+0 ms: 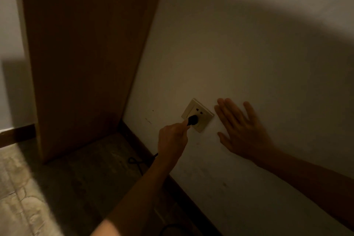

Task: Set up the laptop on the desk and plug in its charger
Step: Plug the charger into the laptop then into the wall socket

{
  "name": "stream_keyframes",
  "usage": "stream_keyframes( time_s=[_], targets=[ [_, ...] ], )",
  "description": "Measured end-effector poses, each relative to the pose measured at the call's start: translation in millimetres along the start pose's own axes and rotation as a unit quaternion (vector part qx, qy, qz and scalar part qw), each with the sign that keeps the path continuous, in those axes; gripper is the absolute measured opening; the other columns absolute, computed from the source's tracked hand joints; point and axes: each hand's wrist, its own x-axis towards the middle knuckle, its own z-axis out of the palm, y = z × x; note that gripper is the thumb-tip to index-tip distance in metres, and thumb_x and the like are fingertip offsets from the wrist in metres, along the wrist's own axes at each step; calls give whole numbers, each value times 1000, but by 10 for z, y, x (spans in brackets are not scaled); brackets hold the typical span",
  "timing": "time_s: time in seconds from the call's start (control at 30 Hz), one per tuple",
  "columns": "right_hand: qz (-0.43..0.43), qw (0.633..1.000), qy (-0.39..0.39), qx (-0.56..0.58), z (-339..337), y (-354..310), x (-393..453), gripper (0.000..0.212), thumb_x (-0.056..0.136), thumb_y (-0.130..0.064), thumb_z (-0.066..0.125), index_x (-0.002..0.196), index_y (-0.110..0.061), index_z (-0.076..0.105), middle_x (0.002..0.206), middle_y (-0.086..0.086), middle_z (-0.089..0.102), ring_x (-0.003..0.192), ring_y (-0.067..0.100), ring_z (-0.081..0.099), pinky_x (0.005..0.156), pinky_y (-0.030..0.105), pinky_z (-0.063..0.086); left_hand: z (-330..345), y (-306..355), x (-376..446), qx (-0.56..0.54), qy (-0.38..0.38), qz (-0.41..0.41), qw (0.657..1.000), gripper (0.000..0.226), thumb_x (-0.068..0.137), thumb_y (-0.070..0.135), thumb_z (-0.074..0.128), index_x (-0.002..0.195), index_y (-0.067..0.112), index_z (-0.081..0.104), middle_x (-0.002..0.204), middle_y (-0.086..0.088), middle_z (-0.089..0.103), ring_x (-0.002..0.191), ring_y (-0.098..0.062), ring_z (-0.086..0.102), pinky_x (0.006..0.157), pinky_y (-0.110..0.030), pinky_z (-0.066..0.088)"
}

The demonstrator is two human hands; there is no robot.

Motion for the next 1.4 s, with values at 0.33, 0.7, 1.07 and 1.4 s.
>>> stream_keyframes(
  time_s=[0.33,0.7,1.07,1.4],
  targets=[
    [0,1000,-3,-3,-15,-9,9,82,101,-52,32,162,-5,5,171,16,1,158,31,6,125,59,7,6,87,19,20,-2,-3,1000,23,73,-3,83,59,10,70,36,-2,49,29,-10,32,36,-18,25],
    [-14,997,-37,61,-55,40,-15,82,99,-53,35,162,-8,11,171,14,4,158,31,7,124,59,8,-302,262,-59,91,-218,-67,969,66,97,38,57,153,20,29,154,-10,40,138,-30,41,104,-40,41],
    [112,938,-64,321,-848,-218,-362,77,95,-65,46,158,-22,35,168,6,24,156,27,21,122,57,20,-1505,473,-594,234,-303,-80,920,79,90,72,16,154,38,-15,162,6,-26,149,-30,-23,121,-54,1],
    [176,888,-191,380,-1855,159,-972,76,97,-67,35,162,-31,18,171,0,12,158,22,13,125,52,15,-2252,1683,-516,237,-354,-123,896,70,95,67,16,153,41,-15,160,9,-26,150,-28,-20,121,-48,-3]
  ],
)
